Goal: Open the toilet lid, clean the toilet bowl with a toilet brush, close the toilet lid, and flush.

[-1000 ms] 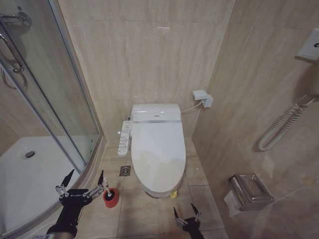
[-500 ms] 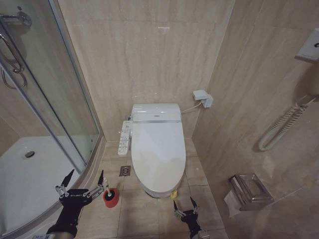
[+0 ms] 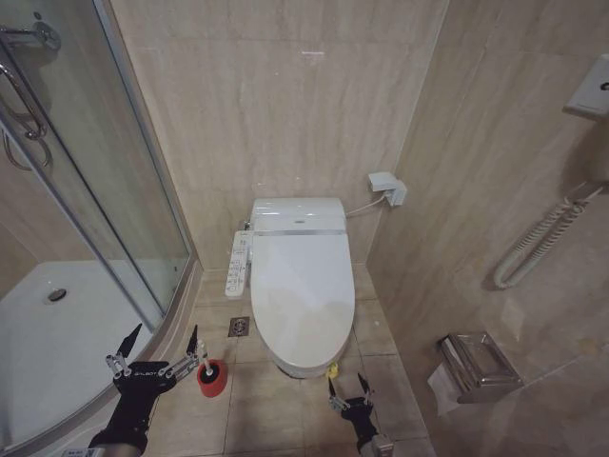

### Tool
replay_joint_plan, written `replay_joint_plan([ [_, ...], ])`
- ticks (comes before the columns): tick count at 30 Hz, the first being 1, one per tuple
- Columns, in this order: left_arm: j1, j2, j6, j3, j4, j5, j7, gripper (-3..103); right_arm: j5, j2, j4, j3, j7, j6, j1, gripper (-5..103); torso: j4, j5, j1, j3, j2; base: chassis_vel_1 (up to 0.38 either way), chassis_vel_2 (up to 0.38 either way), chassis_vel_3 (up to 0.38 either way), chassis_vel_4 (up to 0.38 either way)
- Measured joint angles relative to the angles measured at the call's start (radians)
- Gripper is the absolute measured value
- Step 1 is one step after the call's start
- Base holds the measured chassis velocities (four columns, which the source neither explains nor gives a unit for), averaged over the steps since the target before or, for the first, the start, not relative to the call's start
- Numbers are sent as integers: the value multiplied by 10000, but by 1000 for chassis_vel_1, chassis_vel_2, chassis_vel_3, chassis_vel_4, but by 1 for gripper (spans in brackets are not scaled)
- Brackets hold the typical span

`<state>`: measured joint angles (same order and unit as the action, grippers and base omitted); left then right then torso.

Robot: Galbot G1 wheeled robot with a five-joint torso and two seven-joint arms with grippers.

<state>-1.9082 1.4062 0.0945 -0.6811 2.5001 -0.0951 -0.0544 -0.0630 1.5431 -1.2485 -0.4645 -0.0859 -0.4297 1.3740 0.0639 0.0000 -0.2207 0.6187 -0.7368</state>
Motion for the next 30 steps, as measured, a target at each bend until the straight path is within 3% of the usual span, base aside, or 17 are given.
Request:
replay_joint_plan([
  [9, 0, 0, 0, 0, 0, 0, 0, 100, -140, -67, 122, -8, -47, -76, -172, 94, 0, 0, 0, 0, 0, 0, 0, 0, 0],
  [10, 0, 0, 0, 0, 0, 0, 0, 100, -141, -51, 186, -5, -49, -109, -202, 84, 0, 0, 0, 0, 0, 0, 0, 0, 0],
  [17, 0, 0, 0, 0, -1, 0, 0, 100, -146, -6, 425, 5, -62, -202, -333, 84, 1, -1, 0, 0, 0, 0, 0, 0, 0],
  [18, 0, 0, 0, 0, 0, 0, 0, 100, -146, 15, 481, 6, -75, -230, -381, 65, 1, 0, 0, 0, 0, 0, 0, 0, 0],
  [26, 0, 0, 0, 0, -1, 0, 0, 100, -169, 47, 580, 47, -161, -296, -471, 65, 0, 0, 0, 0, 0, 0, 0, 0, 0],
  [27, 0, 0, 0, 0, 0, 0, 0, 100, -175, 50, 595, 48, -182, -311, -491, 37, 0, 0, 0, 0, 0, 0, 0, 0, 0],
  [30, 0, 0, 0, 0, 0, 0, 0, 100, -178, 47, 608, 48, -246, -325, -497, 37, 0, 0, 0, 0, 0, 0, 0, 0, 0],
])
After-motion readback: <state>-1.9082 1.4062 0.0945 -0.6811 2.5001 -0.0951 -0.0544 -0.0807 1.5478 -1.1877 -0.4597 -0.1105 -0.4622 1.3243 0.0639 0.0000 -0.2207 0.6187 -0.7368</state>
